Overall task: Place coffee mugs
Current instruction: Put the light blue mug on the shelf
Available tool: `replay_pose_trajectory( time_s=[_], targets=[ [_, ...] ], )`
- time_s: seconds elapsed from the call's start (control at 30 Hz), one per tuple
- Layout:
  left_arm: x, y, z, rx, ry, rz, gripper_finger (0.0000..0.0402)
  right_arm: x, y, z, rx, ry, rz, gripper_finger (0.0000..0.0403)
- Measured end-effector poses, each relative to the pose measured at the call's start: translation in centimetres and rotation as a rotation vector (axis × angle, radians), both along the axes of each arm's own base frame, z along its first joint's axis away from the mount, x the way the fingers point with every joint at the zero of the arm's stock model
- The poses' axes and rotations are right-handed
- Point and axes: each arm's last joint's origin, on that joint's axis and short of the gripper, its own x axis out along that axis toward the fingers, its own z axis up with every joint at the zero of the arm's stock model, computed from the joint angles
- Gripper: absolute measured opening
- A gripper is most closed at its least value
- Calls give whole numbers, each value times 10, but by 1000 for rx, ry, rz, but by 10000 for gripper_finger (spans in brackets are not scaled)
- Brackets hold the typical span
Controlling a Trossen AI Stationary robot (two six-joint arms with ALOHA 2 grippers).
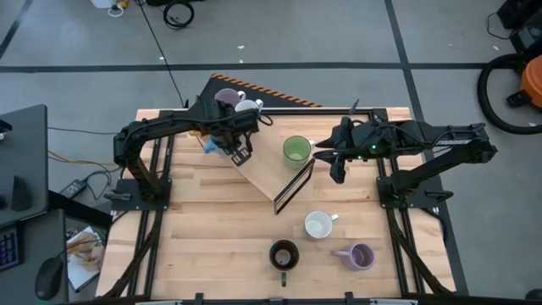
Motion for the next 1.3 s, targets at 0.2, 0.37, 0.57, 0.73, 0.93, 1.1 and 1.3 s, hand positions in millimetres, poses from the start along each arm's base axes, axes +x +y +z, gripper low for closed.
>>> replay_pose_trajectory(
  time_s=[0.2,0.37,0.57,0.73,0.93,1.1,1.3],
  targets=[
    [1,3,0,8,-21,31,38,0,3,0,3,-2,3,154],
    [1,4,0,8,-23,32,38,0,3,0,4,-3,2,154],
    [1,4,0,8,-22,33,40,0,3,0,2,-3,0,154],
    [2,4,-2,9,-20,40,68,0,3,0,2,-2,0,154],
    [1,3,-2,-2,-9,38,108,0,3,0,2,-2,0,154],
    [-2,2,1,-17,-19,51,121,0,3,0,-1,-1,2,154],
    [-4,0,24,40,-72,39,123,0,3,0,-3,0,4,154]
  ],
)
